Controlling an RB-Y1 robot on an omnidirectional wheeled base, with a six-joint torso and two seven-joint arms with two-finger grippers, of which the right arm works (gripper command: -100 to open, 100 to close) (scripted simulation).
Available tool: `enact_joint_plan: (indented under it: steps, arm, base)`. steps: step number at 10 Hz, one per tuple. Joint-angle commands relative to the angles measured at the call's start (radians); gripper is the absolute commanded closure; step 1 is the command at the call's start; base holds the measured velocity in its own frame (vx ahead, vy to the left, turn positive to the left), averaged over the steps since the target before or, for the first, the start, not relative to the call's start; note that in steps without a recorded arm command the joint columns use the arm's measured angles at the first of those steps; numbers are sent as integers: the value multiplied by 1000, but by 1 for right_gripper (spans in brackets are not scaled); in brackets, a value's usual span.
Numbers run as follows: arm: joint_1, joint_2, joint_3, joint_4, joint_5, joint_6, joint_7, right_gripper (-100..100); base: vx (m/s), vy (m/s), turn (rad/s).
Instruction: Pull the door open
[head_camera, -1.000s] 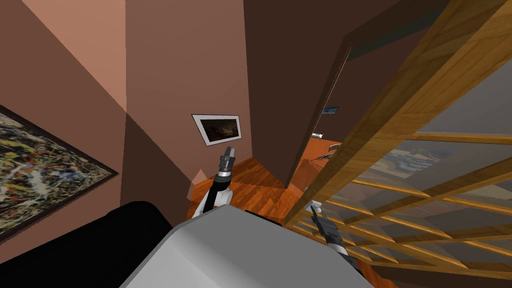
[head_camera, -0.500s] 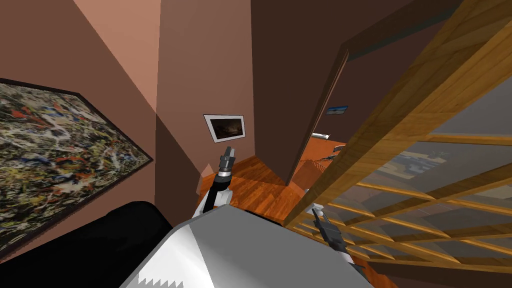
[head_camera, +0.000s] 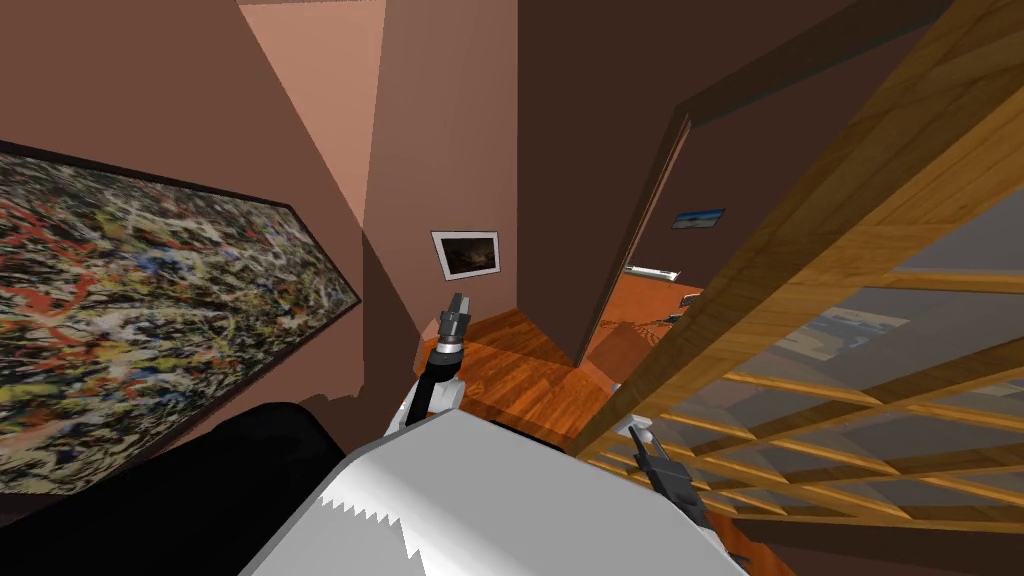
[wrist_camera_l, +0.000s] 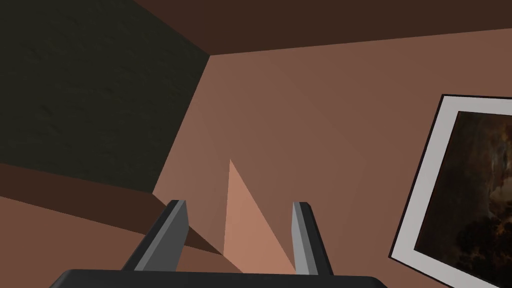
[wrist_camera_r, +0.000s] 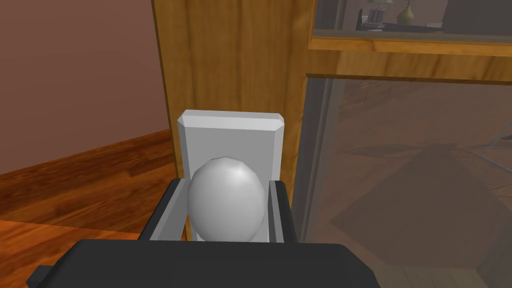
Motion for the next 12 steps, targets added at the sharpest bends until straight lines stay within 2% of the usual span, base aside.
enact_joint_plan:
  steps: [1, 2, 3, 12]
  arm:
    - [5, -8, 10, 9, 2, -24, -12, 100]
    - [6, -11, 15, 15, 4, -34, -18, 100]
    - [5, -8, 13, 12, 4, -23, -13, 100]
    - [13, -14, 42, 70, 11, -98, -48, 100]
  base:
    - [-218, -62, 162]
    - [-197, -53, 102]
    - [-84, -22, 20]
    - [-176, -64, 150]
